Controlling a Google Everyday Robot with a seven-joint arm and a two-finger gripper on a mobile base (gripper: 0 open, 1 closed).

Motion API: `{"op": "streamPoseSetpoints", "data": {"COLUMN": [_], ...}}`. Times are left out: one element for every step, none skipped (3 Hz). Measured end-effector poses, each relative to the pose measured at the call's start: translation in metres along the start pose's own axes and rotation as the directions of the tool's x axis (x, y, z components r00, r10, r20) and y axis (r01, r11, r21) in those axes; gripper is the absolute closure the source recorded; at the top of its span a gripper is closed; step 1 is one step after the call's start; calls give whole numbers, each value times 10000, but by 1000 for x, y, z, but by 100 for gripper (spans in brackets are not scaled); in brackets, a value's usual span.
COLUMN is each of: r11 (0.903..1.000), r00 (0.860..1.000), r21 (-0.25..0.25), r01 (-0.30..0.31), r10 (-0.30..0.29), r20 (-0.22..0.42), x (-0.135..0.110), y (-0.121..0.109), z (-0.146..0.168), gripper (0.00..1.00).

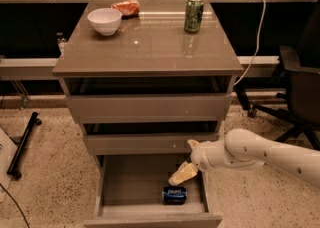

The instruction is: Pick pepsi can from bottom drawer and place on counter

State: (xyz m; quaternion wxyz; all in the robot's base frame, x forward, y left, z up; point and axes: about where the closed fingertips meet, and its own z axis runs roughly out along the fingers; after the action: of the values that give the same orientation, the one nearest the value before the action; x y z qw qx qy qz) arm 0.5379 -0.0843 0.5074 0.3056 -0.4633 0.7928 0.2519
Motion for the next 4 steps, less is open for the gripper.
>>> {"op": "streamPoseSetpoints", "data": {"r11": [9988,9982,9982,9975], "r00": [9995,9972,9964,9970], "r21": [407,415,343,-151], "r01": [-260,-428,-501,-688], "r10": [253,402,476,692], "r20": [172,631,704,334], "x": [26,49,56,66], "y": [-15,-27,-28,-27], "z": [28,50,57,75], "gripper": [0,0,0,0]}}
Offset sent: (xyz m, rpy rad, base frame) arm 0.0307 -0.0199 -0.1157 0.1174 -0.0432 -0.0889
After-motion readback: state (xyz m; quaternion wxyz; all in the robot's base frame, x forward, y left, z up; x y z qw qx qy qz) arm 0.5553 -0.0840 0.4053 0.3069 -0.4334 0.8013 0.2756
